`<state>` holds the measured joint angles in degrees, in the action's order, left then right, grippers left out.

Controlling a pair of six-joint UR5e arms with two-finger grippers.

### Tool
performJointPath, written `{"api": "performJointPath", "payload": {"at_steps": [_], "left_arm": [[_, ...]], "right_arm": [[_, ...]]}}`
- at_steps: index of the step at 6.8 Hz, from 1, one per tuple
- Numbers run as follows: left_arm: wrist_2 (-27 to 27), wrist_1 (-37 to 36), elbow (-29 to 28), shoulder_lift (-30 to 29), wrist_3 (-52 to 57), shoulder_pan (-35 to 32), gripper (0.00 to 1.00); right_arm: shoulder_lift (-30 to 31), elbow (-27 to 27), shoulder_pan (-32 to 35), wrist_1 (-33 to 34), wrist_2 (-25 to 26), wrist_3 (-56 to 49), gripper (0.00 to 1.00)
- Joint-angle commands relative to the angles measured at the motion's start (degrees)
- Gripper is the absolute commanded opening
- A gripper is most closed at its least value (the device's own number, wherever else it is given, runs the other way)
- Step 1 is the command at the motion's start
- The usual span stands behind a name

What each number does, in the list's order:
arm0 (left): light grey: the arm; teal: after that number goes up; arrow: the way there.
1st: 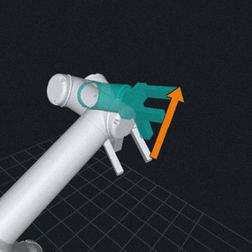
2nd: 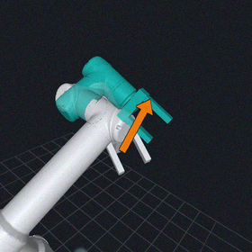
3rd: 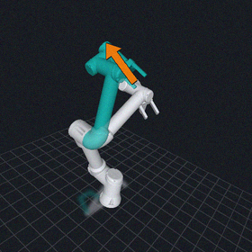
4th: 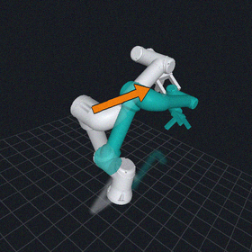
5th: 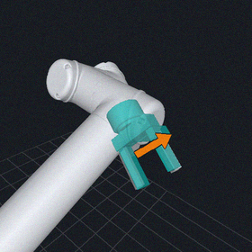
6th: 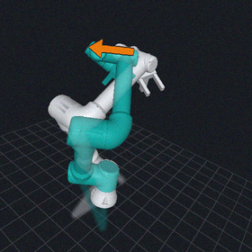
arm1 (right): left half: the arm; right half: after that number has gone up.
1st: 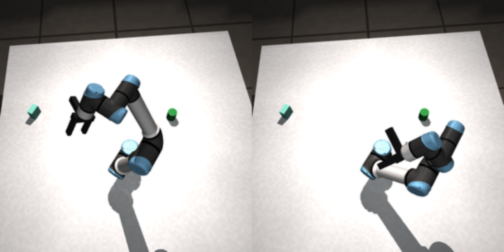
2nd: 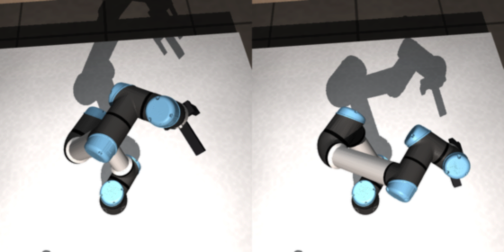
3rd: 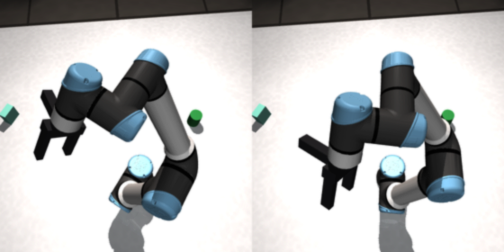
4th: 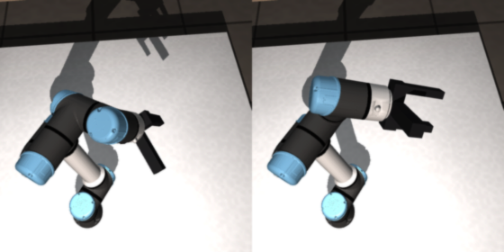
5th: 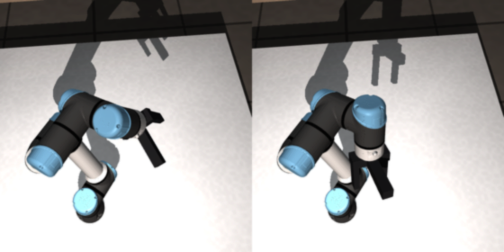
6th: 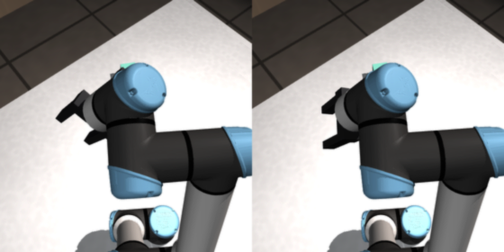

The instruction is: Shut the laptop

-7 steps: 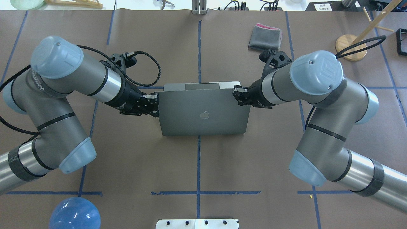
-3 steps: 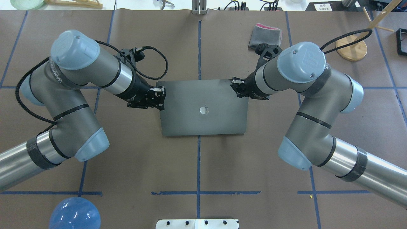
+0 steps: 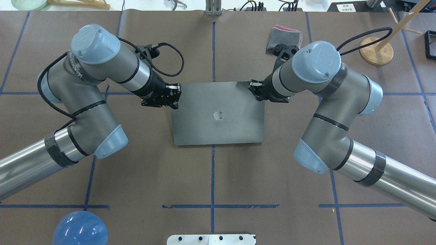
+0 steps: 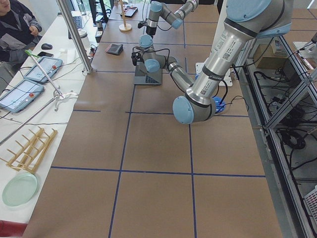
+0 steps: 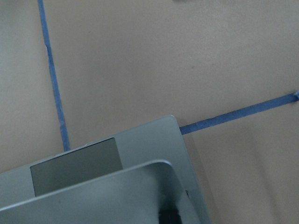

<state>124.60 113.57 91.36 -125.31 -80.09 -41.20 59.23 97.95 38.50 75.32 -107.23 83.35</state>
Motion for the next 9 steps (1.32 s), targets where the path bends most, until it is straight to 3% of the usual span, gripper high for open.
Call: {"api": "performJointPath", "payload": {"at_steps": [1, 4, 6, 9], "left_arm": [[-1.73, 0.16, -4.94, -2.56, 1.15, -0.11, 0.00], [-4.19, 0.51, -13.45, -6.77, 3.79, -0.03, 0.00], [-4.28, 0.51, -18.21, -8.19, 5.72, 0.15, 0.00], [-6.12, 0.51, -19.38, -8.28, 7.84, 1.03, 0.00]], "right_arm": [[-3.23, -5.55, 0.08, 0.00, 0.00, -0.29, 0.00], [-3.77, -8.56, 0.00, -0.18, 0.00, -1.26, 0.00], [-7.01, -14.34, -0.18, -0.35, 0.00, -1.26, 0.00], [-7.90, -16.13, -0.71, -0.44, -0.09, -3.45, 0.01]]}}
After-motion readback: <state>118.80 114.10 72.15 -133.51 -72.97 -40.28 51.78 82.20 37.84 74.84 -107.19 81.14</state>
